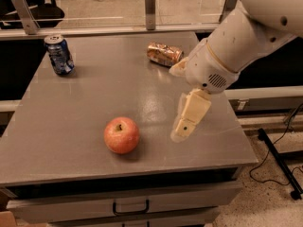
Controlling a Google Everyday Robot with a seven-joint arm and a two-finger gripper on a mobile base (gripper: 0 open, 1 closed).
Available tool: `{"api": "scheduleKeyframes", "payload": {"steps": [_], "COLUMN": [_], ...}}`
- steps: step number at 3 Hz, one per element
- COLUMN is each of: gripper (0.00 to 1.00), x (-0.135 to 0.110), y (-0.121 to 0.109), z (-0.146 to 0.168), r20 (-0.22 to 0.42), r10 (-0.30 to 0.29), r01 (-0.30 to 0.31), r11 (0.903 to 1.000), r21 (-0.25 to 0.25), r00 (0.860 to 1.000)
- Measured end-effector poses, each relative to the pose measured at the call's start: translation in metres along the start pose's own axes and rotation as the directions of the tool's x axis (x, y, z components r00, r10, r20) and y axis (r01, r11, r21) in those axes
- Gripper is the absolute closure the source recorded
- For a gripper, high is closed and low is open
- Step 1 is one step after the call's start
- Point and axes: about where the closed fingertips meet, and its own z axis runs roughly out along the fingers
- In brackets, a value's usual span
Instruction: Pick apple
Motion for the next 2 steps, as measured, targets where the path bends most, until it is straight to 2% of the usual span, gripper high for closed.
{"api": "scheduleKeyframes", "payload": {"steps": [1,2], "gripper": [0.00,0.00], "x": [-0.020,-0.041], "y": [0.012,0.022], "z": [0.044,0.075], "r20": [0.128,0.244], "r10": [-0.031,-0.051], "r01": [0.039,0.077], "r11": [0.9975,0.9922], "r21": [-0.059,-0.098], "r00": [0.991,0.968]}}
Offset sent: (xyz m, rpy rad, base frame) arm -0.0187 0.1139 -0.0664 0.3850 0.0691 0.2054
